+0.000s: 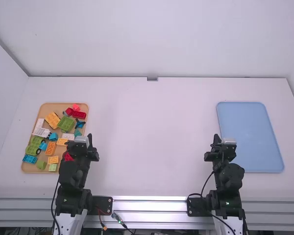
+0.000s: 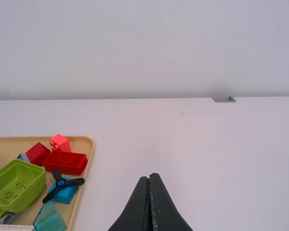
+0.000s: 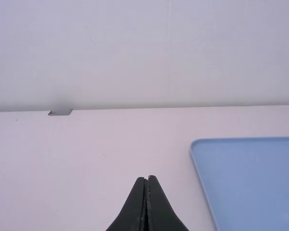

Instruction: Assemble lego blocks to make yellow taxi

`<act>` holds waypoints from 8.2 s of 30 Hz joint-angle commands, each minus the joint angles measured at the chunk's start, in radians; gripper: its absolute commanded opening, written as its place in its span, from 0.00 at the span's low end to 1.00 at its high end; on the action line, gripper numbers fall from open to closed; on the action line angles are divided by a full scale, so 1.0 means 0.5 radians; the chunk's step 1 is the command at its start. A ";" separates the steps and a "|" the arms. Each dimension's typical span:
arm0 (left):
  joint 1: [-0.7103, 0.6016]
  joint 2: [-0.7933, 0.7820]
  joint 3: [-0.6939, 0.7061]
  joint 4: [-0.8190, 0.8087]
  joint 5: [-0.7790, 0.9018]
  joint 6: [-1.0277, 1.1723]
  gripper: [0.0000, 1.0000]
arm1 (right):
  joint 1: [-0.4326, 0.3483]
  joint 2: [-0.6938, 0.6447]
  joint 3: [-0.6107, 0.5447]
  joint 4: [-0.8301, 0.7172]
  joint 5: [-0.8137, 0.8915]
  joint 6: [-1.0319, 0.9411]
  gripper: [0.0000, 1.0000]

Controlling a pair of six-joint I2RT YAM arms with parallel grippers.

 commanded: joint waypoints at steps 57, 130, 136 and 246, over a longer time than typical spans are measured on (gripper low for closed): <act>0.436 2.282 1.670 -0.548 -0.409 -0.515 0.82 | 0.308 2.468 1.917 -0.455 0.131 -0.249 0.82; 1.191 4.342 3.071 -1.242 -0.074 -0.317 0.38 | 0.372 2.979 2.313 -0.556 -0.068 -0.300 0.99; 1.167 4.202 3.241 -1.495 0.023 -0.313 0.33 | 0.373 2.979 2.313 -0.556 -0.067 -0.301 0.99; 1.414 3.275 1.679 -1.055 0.068 -1.521 0.66 | 0.282 2.978 2.313 -0.602 -0.053 -0.301 0.99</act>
